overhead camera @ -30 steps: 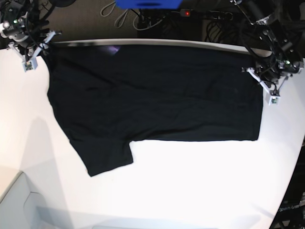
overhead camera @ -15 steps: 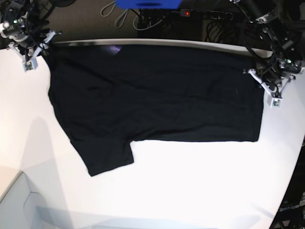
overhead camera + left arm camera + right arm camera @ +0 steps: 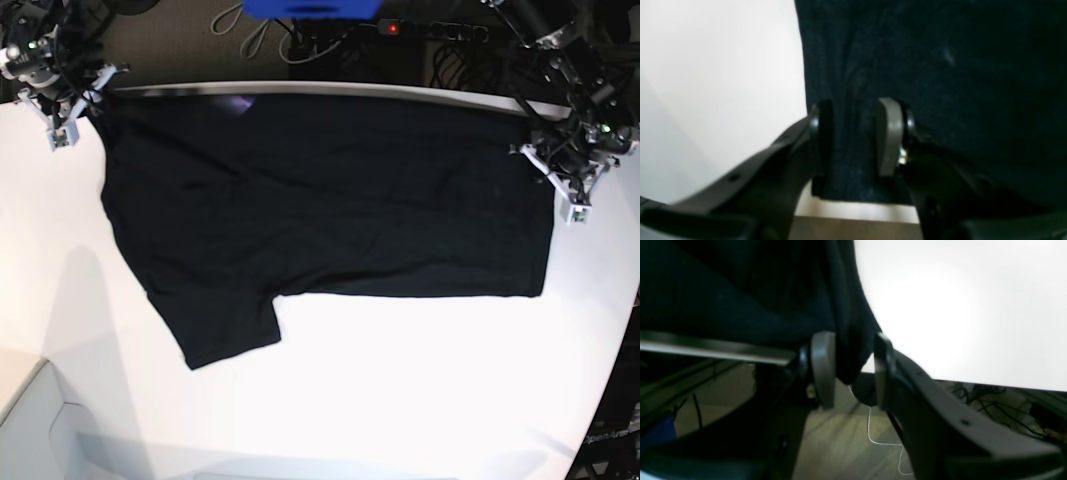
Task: Layout the t-shirt on the table in an organized manner, then fold the t-shirt properly
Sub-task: 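Hold the fold corners with both grippers and tug them taut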
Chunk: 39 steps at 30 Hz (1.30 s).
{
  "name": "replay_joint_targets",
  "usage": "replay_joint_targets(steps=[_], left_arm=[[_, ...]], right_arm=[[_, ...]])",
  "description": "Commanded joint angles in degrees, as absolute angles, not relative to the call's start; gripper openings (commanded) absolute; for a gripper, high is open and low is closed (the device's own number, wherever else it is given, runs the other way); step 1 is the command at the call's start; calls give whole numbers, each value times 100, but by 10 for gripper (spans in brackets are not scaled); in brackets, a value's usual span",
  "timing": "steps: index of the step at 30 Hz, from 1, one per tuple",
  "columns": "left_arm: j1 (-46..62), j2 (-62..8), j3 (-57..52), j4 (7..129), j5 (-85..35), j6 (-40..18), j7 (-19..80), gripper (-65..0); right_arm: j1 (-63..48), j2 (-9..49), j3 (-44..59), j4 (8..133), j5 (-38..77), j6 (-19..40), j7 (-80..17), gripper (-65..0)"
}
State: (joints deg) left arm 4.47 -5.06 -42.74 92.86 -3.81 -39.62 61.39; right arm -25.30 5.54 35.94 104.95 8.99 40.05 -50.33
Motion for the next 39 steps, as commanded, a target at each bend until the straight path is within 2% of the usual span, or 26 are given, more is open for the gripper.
replay_joint_targets(steps=[1,18,20,27,39], left_arm=[[418,-585,-4286,9349,-409,-3943,6062,-433],[374,-593,-4286,8945,-435,-3952,6053,-435],[374,-593,-4286,8954,-444,-3960,6053,-463],[374,-593,-4286,8936,-444,-3960,6053,-650],[382,-593,-4303,8980,-444,-3943,6053,-645]], right_arm=[[-2554,611,3635,10598,945,4000,-4971,-449],[-2563,611,3662,10598,945,4000,-4963,-449],[-2563,611,3653,10598,945,4000,-4963,-449],[-2554,611,3653,10598,945,4000,-4963,-449],[-2545,611,3653,10598,945,4000,-4963,-449]])
